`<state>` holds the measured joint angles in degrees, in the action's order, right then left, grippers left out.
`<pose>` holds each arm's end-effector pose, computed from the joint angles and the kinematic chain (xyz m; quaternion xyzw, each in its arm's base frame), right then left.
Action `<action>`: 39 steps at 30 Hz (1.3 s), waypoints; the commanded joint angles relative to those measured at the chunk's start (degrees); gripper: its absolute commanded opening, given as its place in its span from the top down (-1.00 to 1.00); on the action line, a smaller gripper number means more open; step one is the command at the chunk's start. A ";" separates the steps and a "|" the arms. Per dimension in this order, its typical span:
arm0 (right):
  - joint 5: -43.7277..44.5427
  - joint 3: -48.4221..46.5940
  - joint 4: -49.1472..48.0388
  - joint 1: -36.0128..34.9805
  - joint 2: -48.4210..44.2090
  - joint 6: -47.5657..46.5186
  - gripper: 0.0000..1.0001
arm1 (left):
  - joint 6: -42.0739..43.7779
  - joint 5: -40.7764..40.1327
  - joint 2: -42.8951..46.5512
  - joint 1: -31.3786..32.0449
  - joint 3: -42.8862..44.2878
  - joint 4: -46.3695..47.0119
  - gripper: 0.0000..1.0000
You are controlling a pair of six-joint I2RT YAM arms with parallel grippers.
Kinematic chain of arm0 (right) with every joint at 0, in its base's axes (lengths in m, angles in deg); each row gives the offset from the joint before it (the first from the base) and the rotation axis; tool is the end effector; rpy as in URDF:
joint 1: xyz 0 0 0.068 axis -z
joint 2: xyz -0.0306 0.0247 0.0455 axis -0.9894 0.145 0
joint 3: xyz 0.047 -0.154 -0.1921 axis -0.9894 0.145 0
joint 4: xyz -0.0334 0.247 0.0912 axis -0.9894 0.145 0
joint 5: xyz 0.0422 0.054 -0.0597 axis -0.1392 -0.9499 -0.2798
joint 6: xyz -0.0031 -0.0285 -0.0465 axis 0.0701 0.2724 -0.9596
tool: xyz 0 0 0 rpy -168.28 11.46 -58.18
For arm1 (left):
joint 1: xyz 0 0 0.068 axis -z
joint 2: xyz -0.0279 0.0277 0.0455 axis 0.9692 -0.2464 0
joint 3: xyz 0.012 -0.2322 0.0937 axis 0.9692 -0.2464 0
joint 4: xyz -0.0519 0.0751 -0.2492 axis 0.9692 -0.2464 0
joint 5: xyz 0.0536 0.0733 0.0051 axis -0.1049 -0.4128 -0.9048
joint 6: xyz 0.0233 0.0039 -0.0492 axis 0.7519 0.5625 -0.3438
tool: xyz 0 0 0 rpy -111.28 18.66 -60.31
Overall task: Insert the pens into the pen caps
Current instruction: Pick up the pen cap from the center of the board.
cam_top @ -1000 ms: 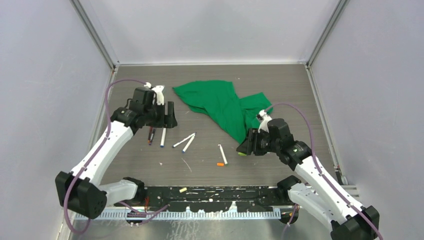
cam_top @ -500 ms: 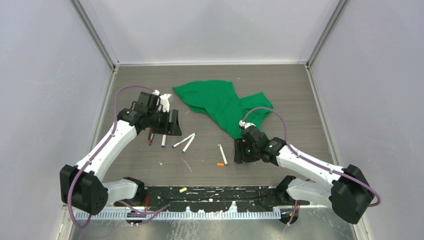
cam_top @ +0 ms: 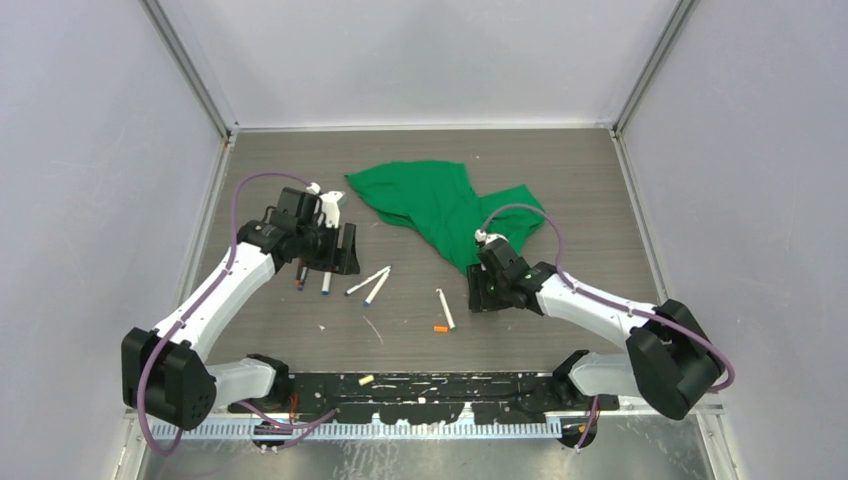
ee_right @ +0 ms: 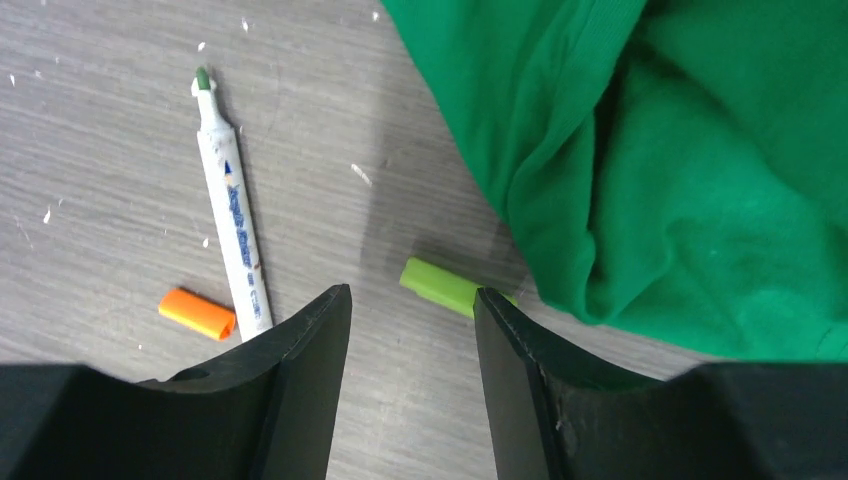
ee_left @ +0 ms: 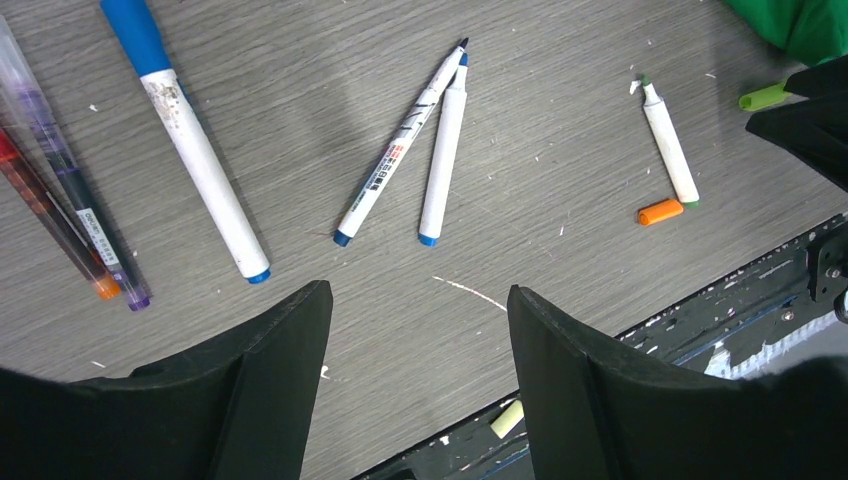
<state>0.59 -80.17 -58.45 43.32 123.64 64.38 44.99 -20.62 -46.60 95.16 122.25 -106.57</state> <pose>0.1849 0.1444 0.1479 -0.1052 0.9571 0.1252 0.2390 0.2351 -0.0934 0.2448 0.1207 0.9410 -0.1975 0.2470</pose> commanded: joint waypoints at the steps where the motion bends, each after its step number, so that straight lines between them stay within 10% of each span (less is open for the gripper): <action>1: 0.13 -1.70 -3.86 2.32 1.40 -2.30 -0.11 | 1.09 -0.26 1.40 0.14 -0.07 2.06 -0.34; 15: -10.62 4.14 -3.98 -0.68 -4.46 4.13 -0.20 | 0.94 0.99 -0.05 0.18 -0.11 2.14 -0.34; 39: -0.96 4.63 0.76 -6.10 -2.80 6.78 0.04 | 0.78 1.22 -0.49 1.04 -0.16 2.01 -0.35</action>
<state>-4.37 -75.44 -57.55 38.60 119.73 69.19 45.01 -20.36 -47.01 95.92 122.01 -106.52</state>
